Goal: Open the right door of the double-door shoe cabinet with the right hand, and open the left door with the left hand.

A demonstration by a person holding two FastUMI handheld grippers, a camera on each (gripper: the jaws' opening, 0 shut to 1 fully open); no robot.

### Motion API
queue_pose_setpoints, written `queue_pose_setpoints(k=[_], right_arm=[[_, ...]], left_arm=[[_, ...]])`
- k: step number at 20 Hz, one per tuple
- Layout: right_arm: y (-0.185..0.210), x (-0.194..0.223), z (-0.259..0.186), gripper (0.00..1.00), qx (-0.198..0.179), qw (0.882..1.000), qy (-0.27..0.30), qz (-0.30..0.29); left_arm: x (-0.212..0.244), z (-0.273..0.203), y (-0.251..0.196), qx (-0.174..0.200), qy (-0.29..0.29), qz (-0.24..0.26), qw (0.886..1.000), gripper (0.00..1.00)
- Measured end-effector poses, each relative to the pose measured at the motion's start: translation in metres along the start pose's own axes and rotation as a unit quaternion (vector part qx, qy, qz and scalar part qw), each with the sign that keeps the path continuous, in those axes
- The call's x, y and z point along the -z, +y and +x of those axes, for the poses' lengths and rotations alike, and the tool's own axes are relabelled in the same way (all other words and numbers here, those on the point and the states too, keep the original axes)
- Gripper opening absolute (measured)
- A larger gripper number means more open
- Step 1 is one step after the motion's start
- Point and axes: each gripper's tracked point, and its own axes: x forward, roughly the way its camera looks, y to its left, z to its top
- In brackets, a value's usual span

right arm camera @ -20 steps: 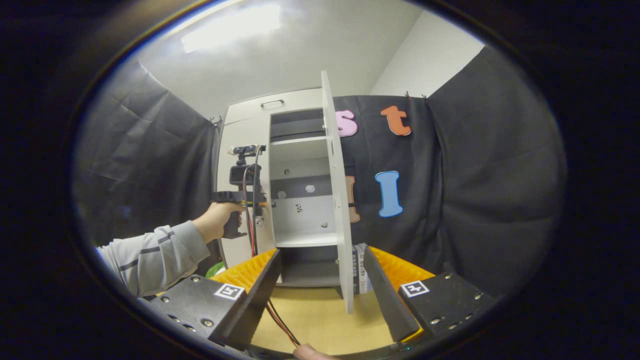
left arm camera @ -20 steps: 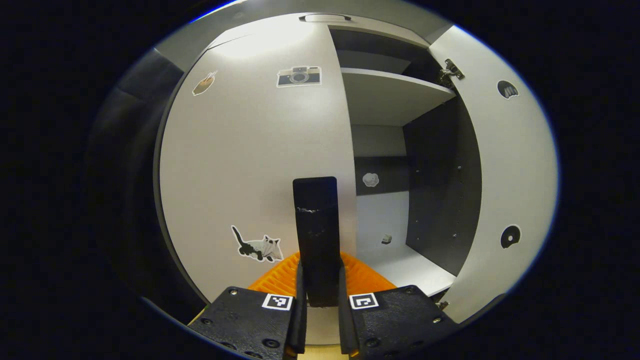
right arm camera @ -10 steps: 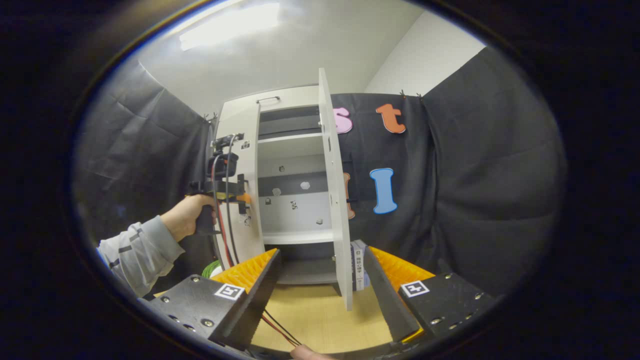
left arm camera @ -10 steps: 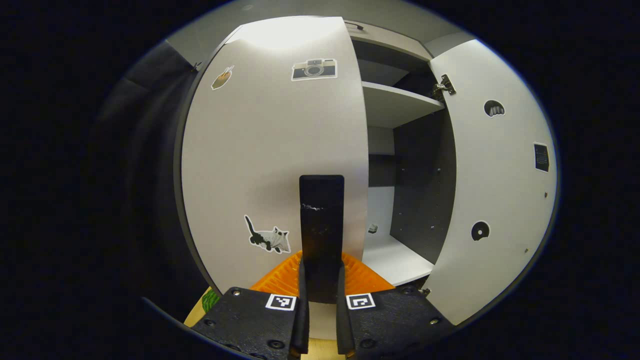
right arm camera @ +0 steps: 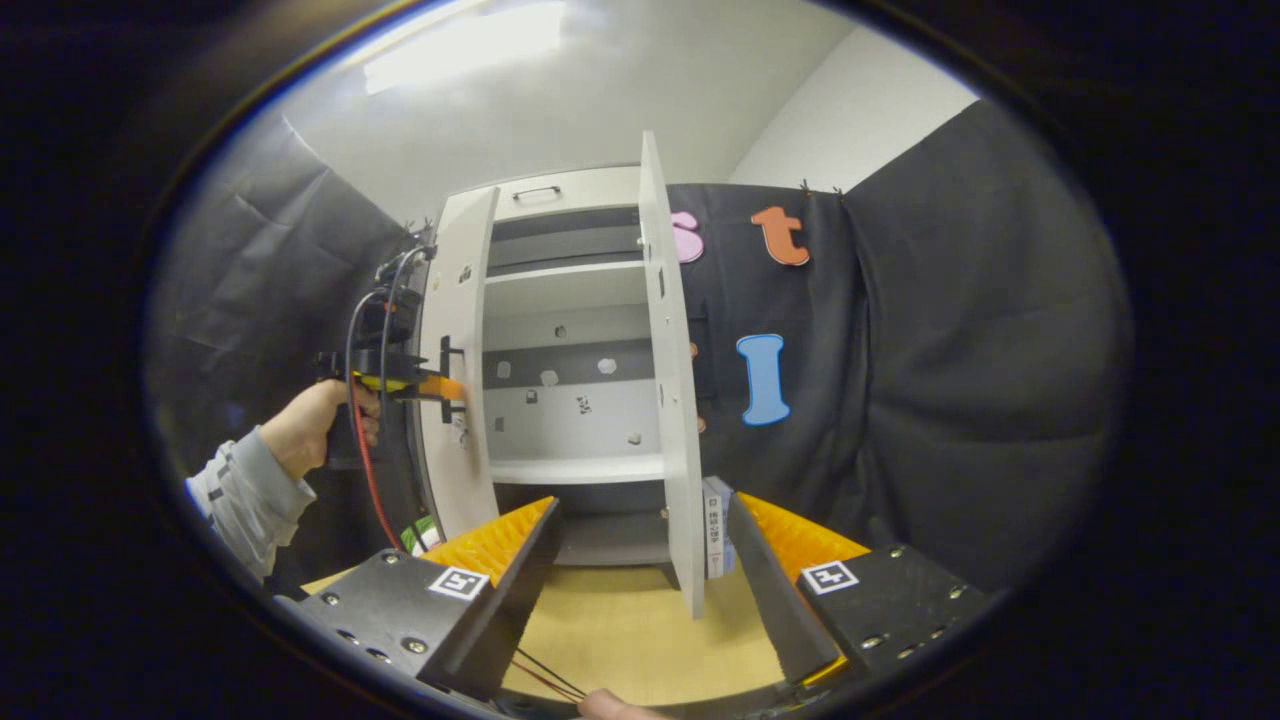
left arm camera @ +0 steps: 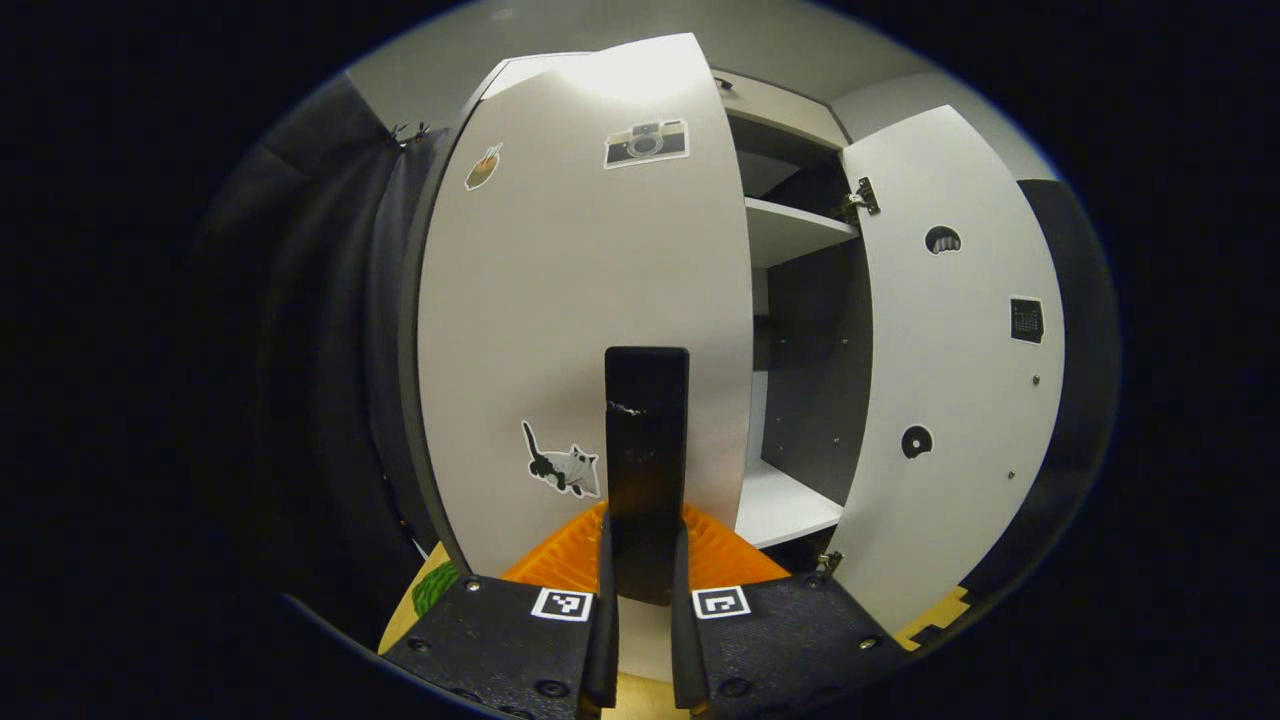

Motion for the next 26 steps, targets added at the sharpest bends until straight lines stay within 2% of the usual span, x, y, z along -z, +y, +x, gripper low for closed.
queue_pose_setpoints(k=[2, 3, 4, 6, 15, 18, 19, 20, 26], right_arm=[[0.001, 0.002, 0.002, 0.98, -0.002, 1.0, 0.001, 0.001], [0.001, 0.004, 0.003, 0.98, -0.003, 1.0, 0.003, 0.002], [0.002, 0.005, 0.004, 0.95, -0.004, 1.0, 0.006, 0.003], [0.004, 0.009, 0.004, 0.98, -0.006, 1.0, 0.012, 0.003], [0.028, 0.01, 0.009, 0.98, -0.019, 1.0, 0.015, -0.001], [0.035, 0.013, 0.011, 0.98, -0.021, 1.0, 0.018, -0.004], [0.038, 0.014, 0.013, 0.95, -0.023, 1.0, 0.019, -0.004], [0.04, 0.015, 0.014, 0.98, -0.025, 0.999, 0.021, -0.004], [0.057, 0.019, 0.015, 0.98, -0.037, 0.999, 0.023, 0.005]], left_arm=[[-0.001, -0.005, 0.004, 0.0, -0.002, 0.0, 1.0, 0.22], [-0.001, -0.006, 0.006, 0.001, -0.003, -0.002, 1.0, 0.19], [-0.001, -0.009, 0.008, 0.002, -0.004, -0.005, 1.0, 0.19], [0.0, -0.018, 0.014, 0.001, -0.005, -0.008, 1.0, 0.19], [-0.001, -0.036, 0.043, -0.021, -0.014, -0.005, 1.0, 0.14], [-0.002, -0.04, 0.056, -0.037, -0.016, 0.002, 0.999, 0.11], [-0.003, -0.041, 0.061, -0.045, -0.018, 0.003, 0.999, 0.1], [-0.003, -0.041, 0.066, -0.054, -0.019, 0.003, 0.998, 0.08], [-0.004, -0.045, 0.092, -0.087, -0.025, 0.006, 0.996, 0.01]])
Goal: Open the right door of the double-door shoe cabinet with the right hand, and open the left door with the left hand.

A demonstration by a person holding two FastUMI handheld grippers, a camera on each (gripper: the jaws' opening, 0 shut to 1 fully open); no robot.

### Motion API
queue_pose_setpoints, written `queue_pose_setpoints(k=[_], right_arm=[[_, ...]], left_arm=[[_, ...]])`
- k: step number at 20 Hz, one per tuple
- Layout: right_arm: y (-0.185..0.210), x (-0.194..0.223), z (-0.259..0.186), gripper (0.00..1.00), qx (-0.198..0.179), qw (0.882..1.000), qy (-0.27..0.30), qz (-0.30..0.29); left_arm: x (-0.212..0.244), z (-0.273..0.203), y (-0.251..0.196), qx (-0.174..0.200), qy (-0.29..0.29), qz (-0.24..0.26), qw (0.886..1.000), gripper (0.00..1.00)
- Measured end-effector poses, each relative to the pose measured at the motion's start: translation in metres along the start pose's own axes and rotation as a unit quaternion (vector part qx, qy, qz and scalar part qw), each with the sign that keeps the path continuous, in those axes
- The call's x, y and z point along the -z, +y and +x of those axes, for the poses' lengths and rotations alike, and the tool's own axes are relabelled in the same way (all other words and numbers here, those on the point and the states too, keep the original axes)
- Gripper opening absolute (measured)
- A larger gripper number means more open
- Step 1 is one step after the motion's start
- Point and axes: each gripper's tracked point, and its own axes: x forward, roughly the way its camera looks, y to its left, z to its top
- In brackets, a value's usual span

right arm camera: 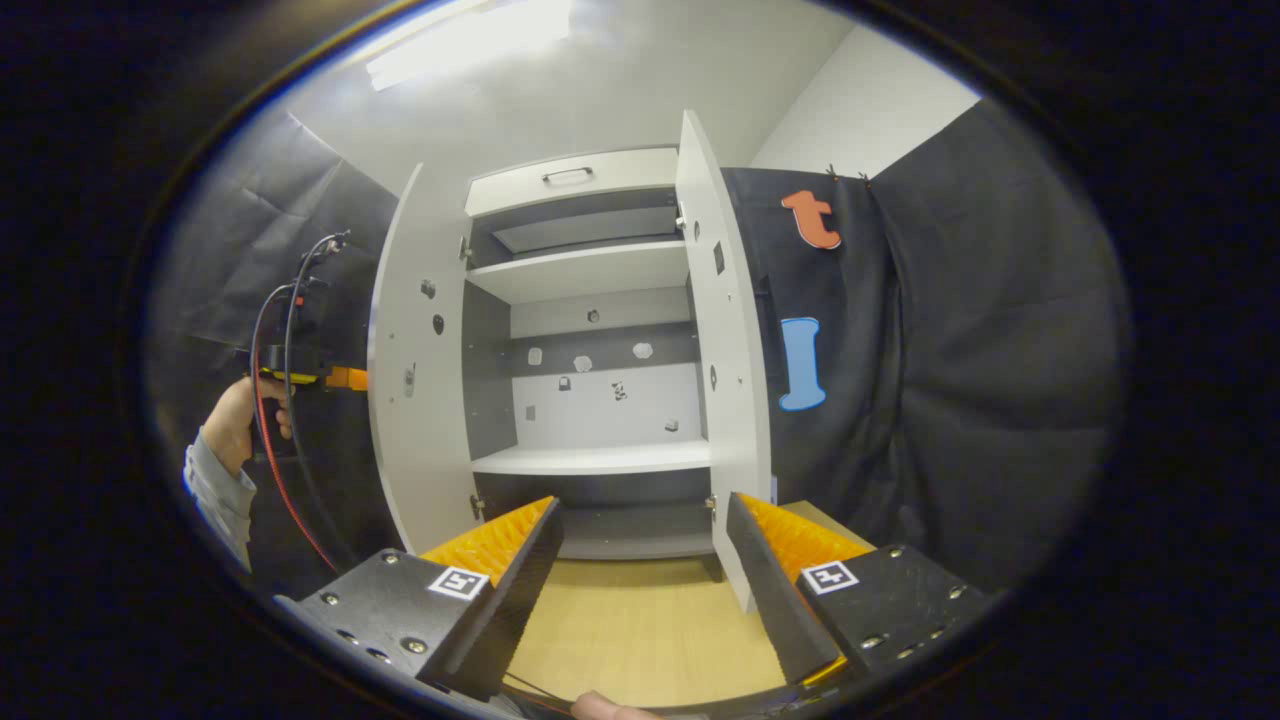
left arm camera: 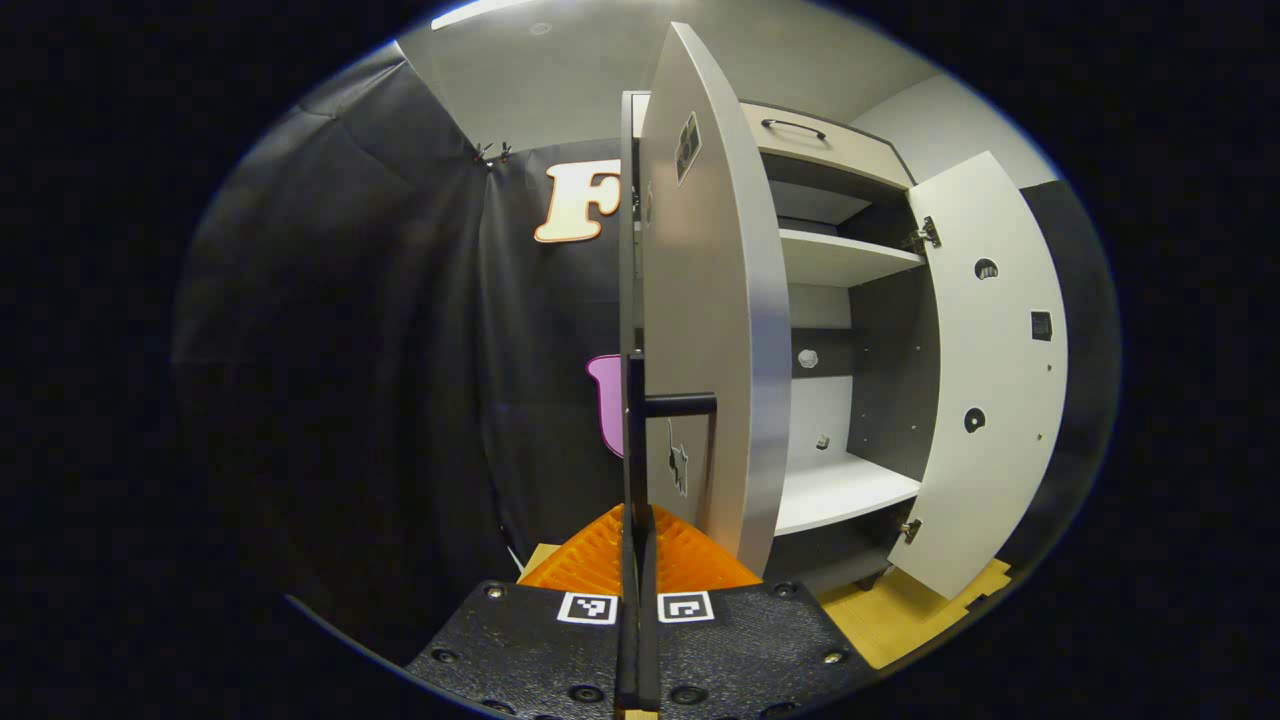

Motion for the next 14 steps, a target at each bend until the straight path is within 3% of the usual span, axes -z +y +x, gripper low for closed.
queue_pose_setpoints(k=[5, 14], right_arm=[[0.009, 0.0, -0.001, 0.98, -0.005, 1.0, 0.001, -0.009], [0.02, 0.004, -0.002, 0.98, -0.012, 1.0, 0.007, -0.017]], left_arm=[[0.0, 0.002, -0.001, 0.016, -0.003, -0.016, 1.0, 0.0], [0.001, -0.001, 0.006, 0.002, -0.004, -0.015, 1.0, 0.03]])
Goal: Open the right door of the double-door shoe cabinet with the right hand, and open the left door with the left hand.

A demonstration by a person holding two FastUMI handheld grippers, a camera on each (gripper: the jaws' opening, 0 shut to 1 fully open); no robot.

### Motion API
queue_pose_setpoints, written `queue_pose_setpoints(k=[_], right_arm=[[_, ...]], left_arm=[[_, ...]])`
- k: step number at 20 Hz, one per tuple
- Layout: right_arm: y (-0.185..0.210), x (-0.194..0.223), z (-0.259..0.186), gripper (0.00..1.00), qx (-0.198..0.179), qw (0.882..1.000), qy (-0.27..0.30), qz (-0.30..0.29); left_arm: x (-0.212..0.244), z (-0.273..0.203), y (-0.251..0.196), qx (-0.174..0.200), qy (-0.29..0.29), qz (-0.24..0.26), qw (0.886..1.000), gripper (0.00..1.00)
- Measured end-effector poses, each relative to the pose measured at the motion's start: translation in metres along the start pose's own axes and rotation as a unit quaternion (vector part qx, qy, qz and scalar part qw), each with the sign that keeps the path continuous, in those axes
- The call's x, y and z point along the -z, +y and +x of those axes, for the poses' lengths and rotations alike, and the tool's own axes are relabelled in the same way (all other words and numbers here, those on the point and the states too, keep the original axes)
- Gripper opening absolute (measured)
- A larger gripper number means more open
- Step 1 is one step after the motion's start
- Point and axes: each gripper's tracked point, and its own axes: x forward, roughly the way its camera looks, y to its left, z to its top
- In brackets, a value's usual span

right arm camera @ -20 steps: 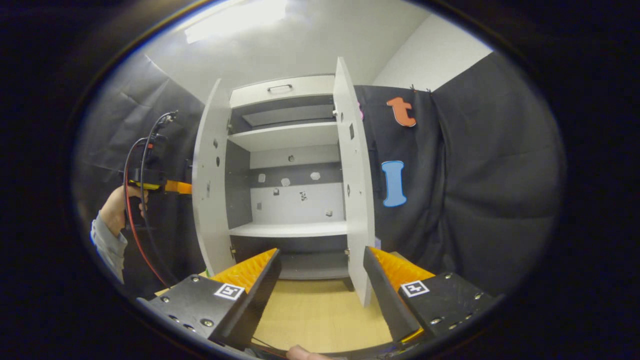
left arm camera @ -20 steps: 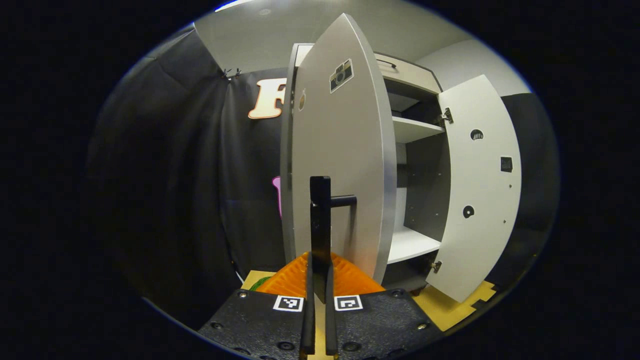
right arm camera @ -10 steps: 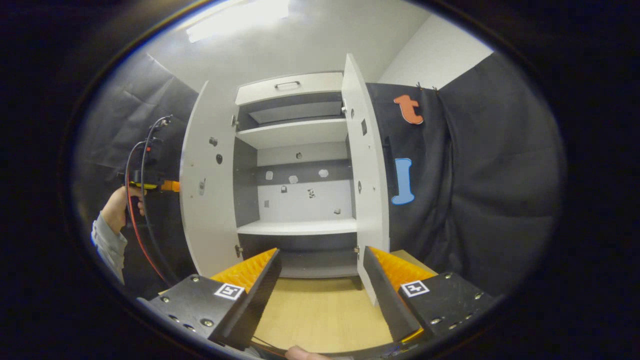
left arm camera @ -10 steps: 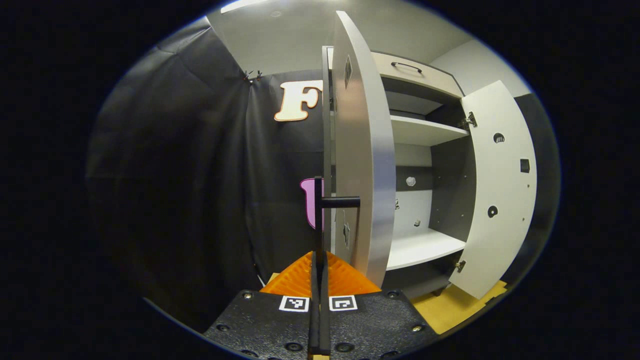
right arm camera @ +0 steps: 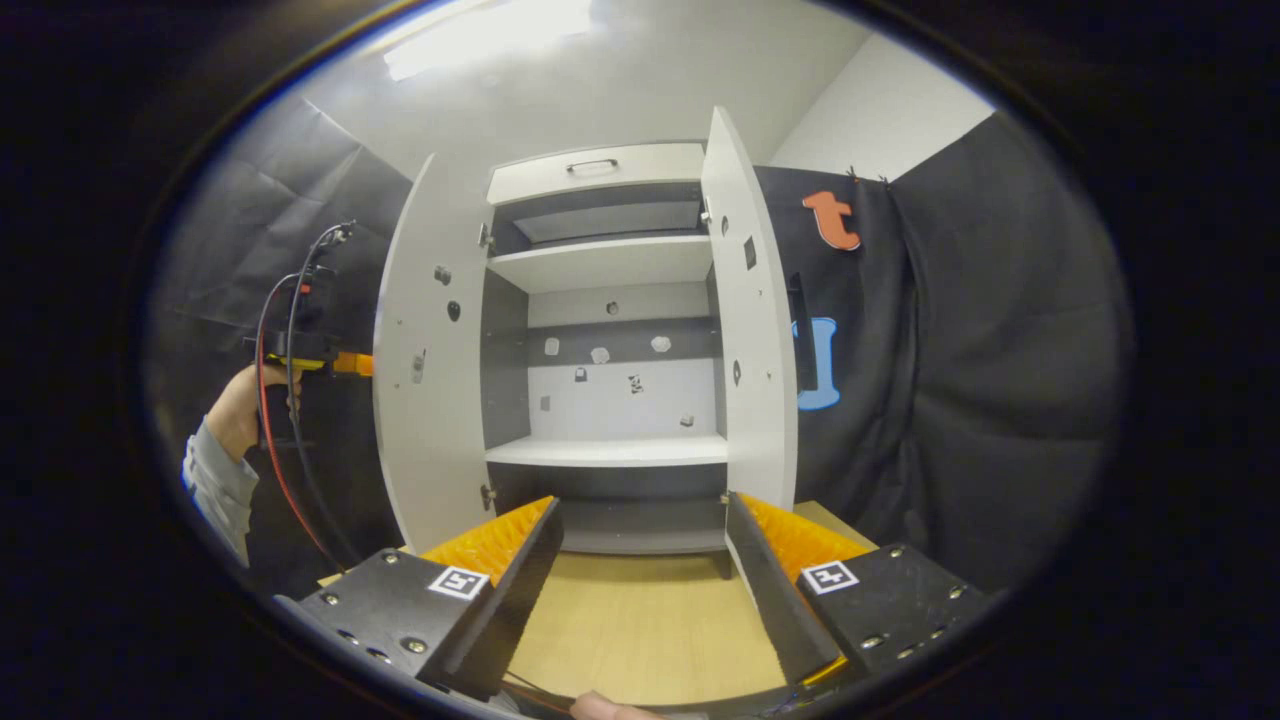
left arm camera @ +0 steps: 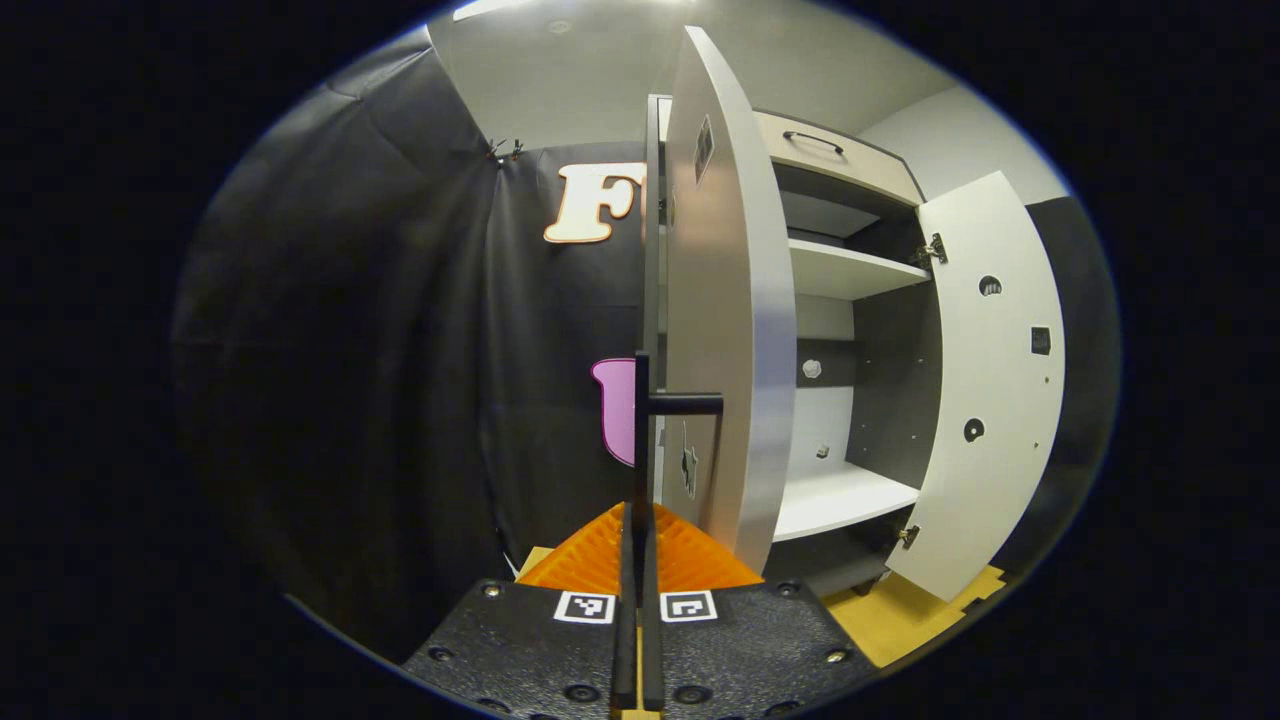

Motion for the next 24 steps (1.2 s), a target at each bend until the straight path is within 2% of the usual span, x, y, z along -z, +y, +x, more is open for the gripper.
queue_pose_setpoints(k=[2, 6, 7, 9, 14, 16, 21, 24], right_arm=[[-0.001, 0.001, 0.001, 0.98, 0.002, 1.0, 0.0, 0.003], [-0.005, 0.002, 0.002, 0.98, 0.008, 1.0, 0.001, 0.007], [-0.006, 0.002, 0.001, 0.98, 0.009, 1.0, 0.001, 0.008], [-0.006, 0.002, 0.001, 0.98, 0.011, 1.0, 0.0, 0.007], [-0.004, 0.005, 0.002, 0.98, 0.011, 1.0, 0.003, 0.005], [-0.003, 0.006, 0.002, 0.98, 0.011, 1.0, 0.003, 0.003], [-0.005, 0.004, 0.001, 0.98, 0.011, 1.0, -0.002, 0.007], [-0.009, 0.004, 0.002, 0.98, 0.016, 1.0, -0.002, 0.009]], left_arm=[[-0.007, -0.003, 0.007, -0.015, -0.019, 0.007, 1.0, 0.13], [-0.01, -0.009, 0.01, -0.029, -0.03, 0.007, 0.999, 0.52], [-0.009, -0.014, 0.012, -0.034, -0.025, 0.007, 0.999, 0.56], [-0.008, -0.027, 0.01, -0.036, -0.02, 0.004, 0.999, 0.72], [-0.009, -0.049, 0.0, -0.035, -0.033, -0.004, 0.999, 0.82], [-0.008, -0.06, -0.005, -0.033, -0.036, -0.012, 0.999, 0.82], [-0.001, -0.084, -0.021, -0.038, -0.042, -0.009, 0.998, 0.96], [0.004, -0.101, -0.038, -0.029, -0.049, -0.015, 0.998, 0.96]])
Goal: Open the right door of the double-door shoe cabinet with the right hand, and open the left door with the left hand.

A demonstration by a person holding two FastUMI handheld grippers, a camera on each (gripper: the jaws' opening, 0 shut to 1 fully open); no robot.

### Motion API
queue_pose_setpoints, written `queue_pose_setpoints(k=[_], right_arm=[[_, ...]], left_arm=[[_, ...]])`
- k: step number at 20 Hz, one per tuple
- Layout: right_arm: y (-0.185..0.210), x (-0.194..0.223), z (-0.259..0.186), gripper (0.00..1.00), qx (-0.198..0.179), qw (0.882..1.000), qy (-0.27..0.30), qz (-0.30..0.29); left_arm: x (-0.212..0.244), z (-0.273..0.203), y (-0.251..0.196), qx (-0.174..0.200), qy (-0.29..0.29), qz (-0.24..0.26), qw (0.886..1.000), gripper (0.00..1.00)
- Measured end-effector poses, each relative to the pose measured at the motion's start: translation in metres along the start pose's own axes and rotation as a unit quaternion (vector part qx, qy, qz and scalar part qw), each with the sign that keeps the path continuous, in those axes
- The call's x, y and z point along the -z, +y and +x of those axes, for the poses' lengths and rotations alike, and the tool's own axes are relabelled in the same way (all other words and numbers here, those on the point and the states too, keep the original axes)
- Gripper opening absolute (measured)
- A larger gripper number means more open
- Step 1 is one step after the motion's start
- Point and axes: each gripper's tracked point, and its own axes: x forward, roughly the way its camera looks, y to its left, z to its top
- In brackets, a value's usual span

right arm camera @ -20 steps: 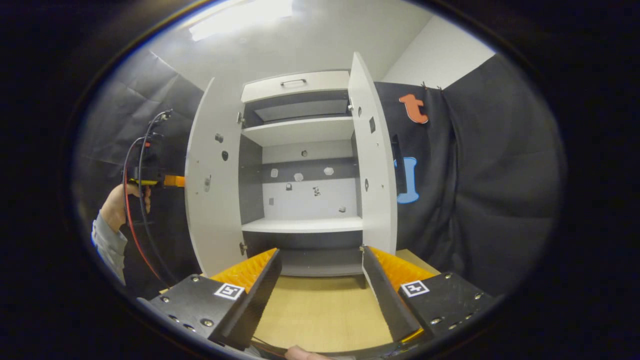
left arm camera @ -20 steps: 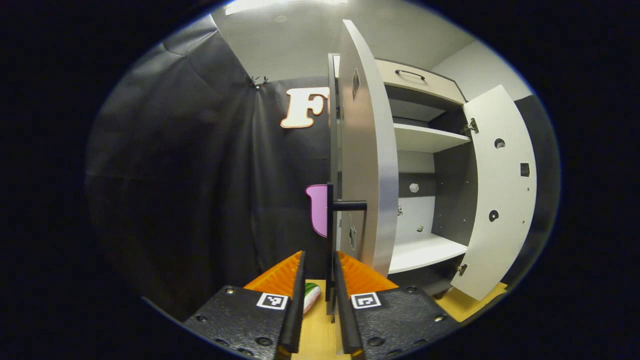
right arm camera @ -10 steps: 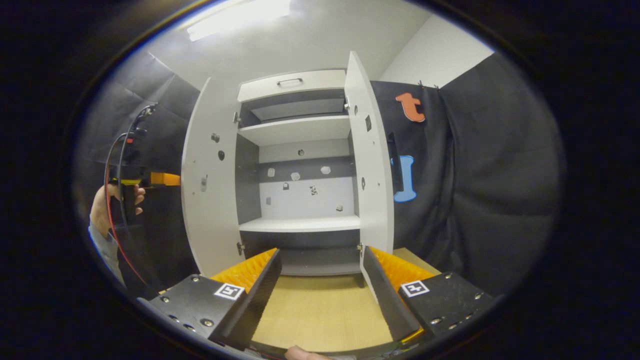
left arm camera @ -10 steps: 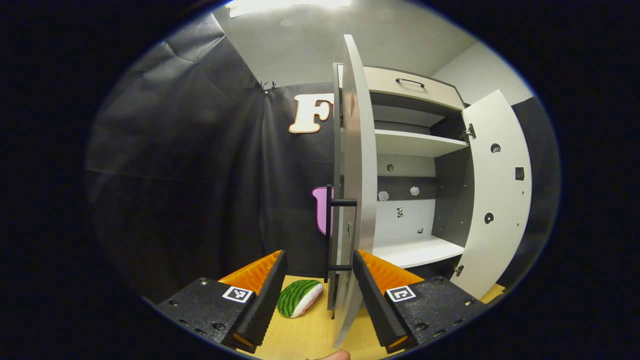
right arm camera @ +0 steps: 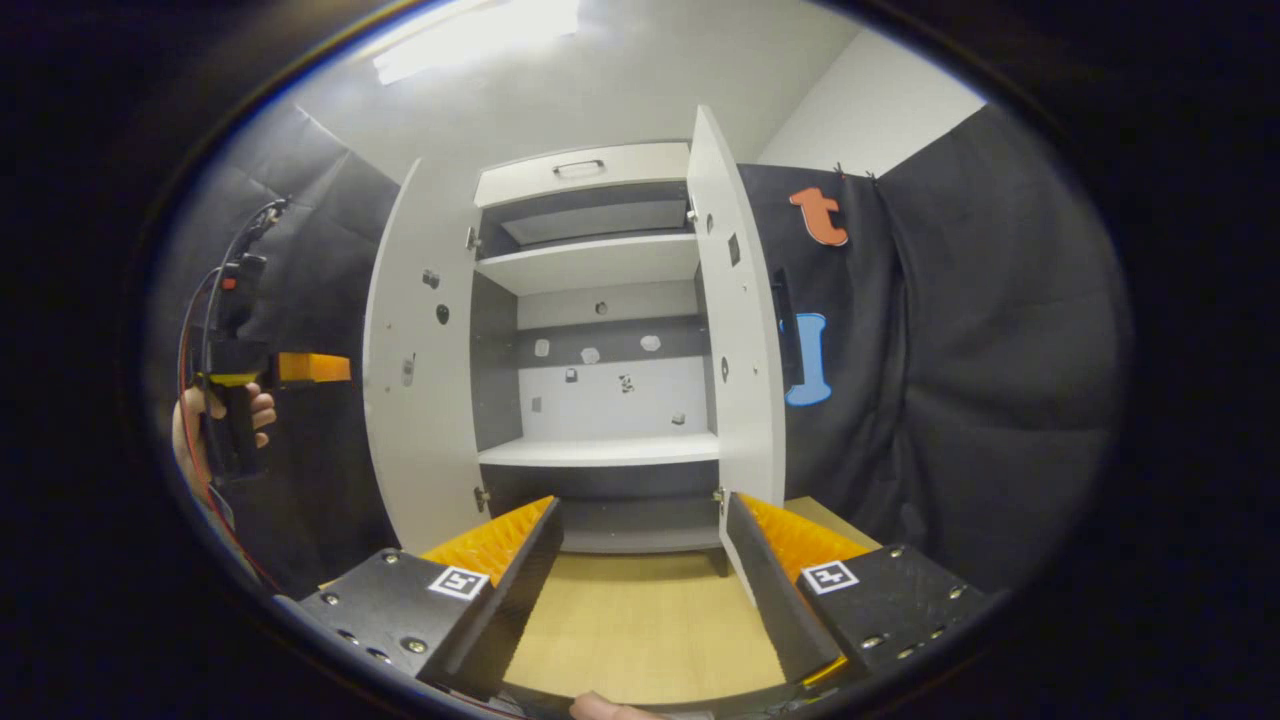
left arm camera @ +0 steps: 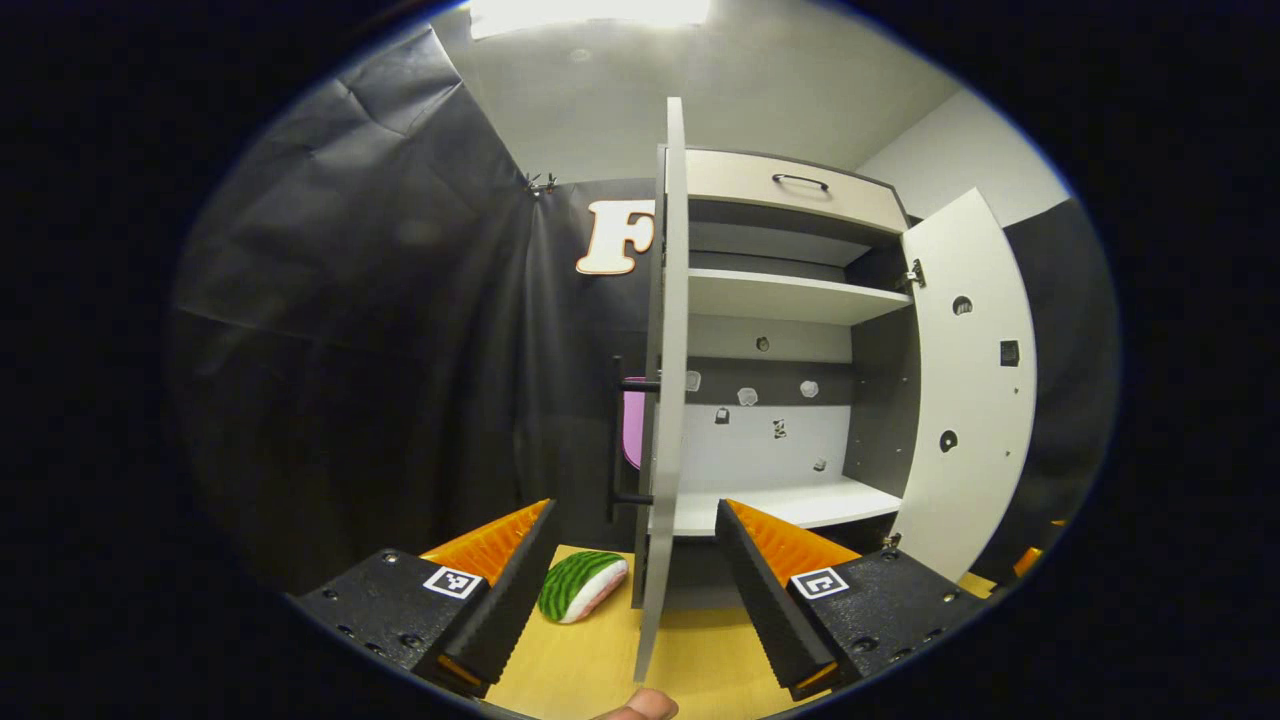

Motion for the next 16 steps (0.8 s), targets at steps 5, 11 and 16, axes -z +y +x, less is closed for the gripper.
queue_pose_setpoints(k=[5, 11, 16], right_arm=[[0.0, 0.0, 0.001, 0.98, 0.001, 1.0, 0.0, 0.0], [-0.002, -0.004, 0.0, 0.98, 0.001, 1.0, -0.006, -0.002], [-0.007, -0.009, 0.001, 0.98, 0.007, 1.0, -0.005, -0.002]], left_arm=[[0.008, -0.032, -0.033, 0.017, -0.012, 0.006, 1.0, 0.96], [0.026, -0.052, -0.063, 0.029, -0.009, 0.02, 0.999, 0.96], [0.061, -0.057, -0.078, 0.03, 0.01, 0.013, 0.999, 0.96]])
